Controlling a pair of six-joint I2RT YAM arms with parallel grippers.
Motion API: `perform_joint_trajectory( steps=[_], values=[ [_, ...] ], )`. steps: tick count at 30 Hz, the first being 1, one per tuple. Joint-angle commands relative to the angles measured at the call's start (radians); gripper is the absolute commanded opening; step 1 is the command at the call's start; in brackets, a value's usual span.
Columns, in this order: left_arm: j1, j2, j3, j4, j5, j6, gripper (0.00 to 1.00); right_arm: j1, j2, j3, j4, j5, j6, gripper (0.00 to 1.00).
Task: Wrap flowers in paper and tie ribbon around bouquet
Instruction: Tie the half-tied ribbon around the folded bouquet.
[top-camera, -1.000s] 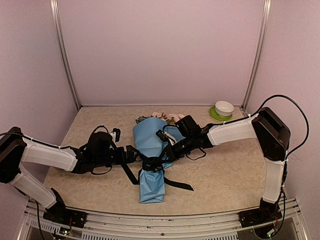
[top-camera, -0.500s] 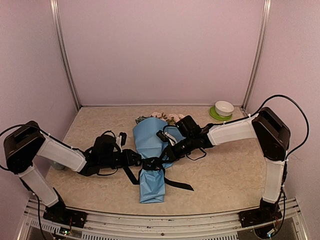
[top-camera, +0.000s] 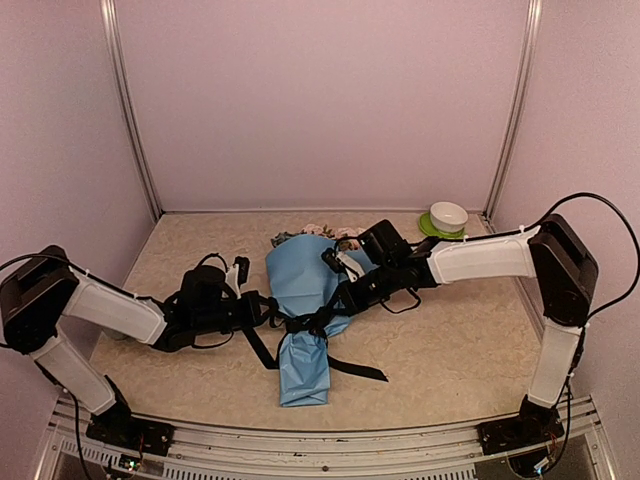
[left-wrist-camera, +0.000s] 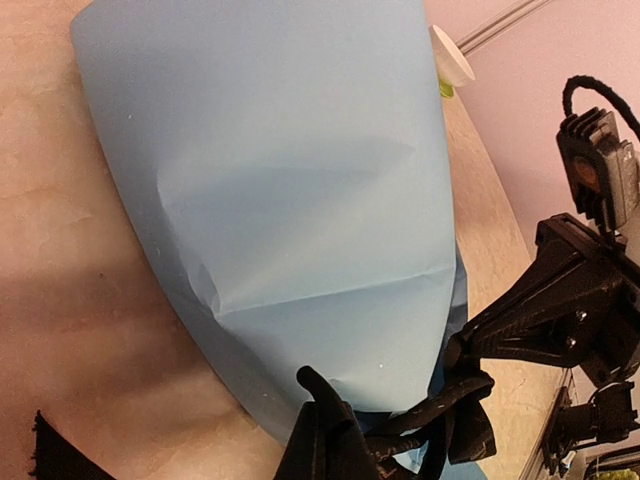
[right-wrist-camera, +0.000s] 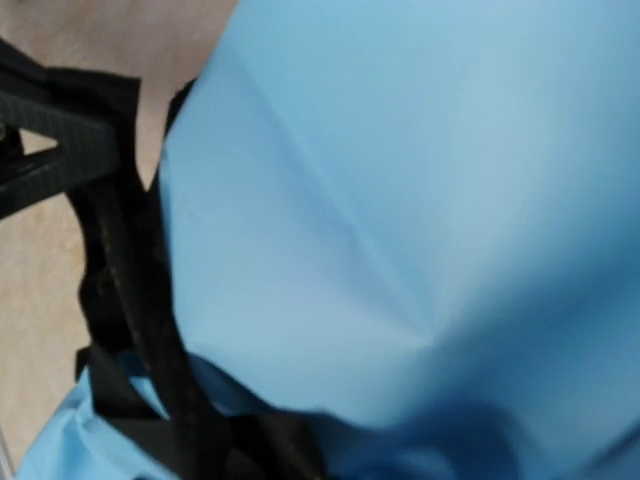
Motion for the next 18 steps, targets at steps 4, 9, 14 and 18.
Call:
perform_joint_trajectory(
  steps=[4, 9, 14, 18],
  values=[
    [0.001, -0.053, -0.028, -0.080, -0.056, 0.053, 0.00, -0.008, -0.094, -0.084, -0.078, 0.129, -0.032, 0.00],
    [0.001, -0.092, -0.047, -0.128, -0.108, 0.073, 0.00, -0.055, -0.163, -0.196, -0.069, 0.148, -0.027, 0.00],
    [0.004, -0.093, -0.053, -0.202, -0.176, 0.095, 0.00, -0.091, -0.182, -0.300, -0.044, 0.132, -0.023, 0.00],
    [0.004, -0.090, -0.076, -0.224, -0.199, 0.086, 0.00, -0.121, -0.195, -0.374, -0.031, 0.148, -0.018, 0.00]
  ],
)
